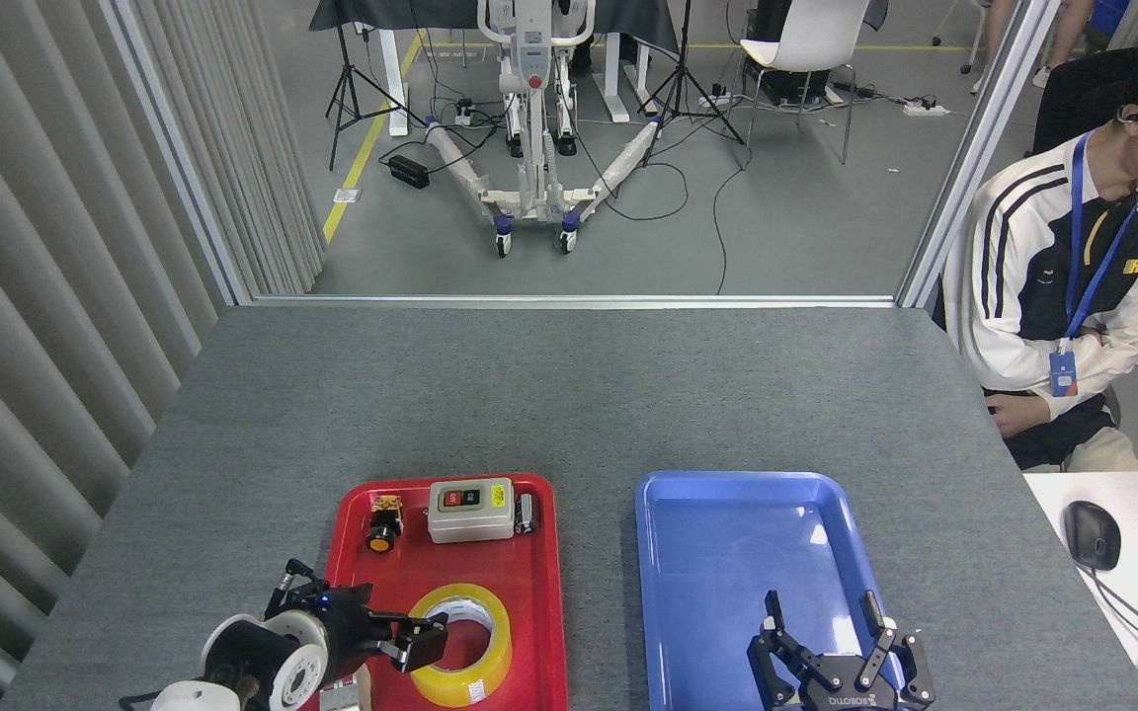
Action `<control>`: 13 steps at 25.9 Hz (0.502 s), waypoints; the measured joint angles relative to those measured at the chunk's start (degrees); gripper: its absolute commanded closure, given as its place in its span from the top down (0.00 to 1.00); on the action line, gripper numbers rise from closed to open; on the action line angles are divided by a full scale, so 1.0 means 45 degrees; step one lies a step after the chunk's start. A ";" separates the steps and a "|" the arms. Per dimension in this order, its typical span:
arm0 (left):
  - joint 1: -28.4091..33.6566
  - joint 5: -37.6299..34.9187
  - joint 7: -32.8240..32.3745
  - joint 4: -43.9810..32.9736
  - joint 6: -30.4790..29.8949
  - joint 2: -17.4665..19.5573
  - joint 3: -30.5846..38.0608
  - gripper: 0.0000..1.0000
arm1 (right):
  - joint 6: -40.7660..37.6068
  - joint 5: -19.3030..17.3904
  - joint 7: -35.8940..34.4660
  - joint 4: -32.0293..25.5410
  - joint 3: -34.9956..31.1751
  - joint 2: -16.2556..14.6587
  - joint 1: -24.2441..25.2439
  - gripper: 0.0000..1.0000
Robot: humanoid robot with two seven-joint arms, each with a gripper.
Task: Place and move tape with both arms
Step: 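Grasp the yellow tape roll with the left gripper, then lift the tape and carry it toward the right gripper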
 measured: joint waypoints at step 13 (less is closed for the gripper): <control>-0.1283 0.0005 -0.0190 0.2742 -0.0068 0.0311 -0.0746 0.52 | 0.0041 -0.0014 0.0136 -0.0003 -0.0019 0.0024 0.0028 1.00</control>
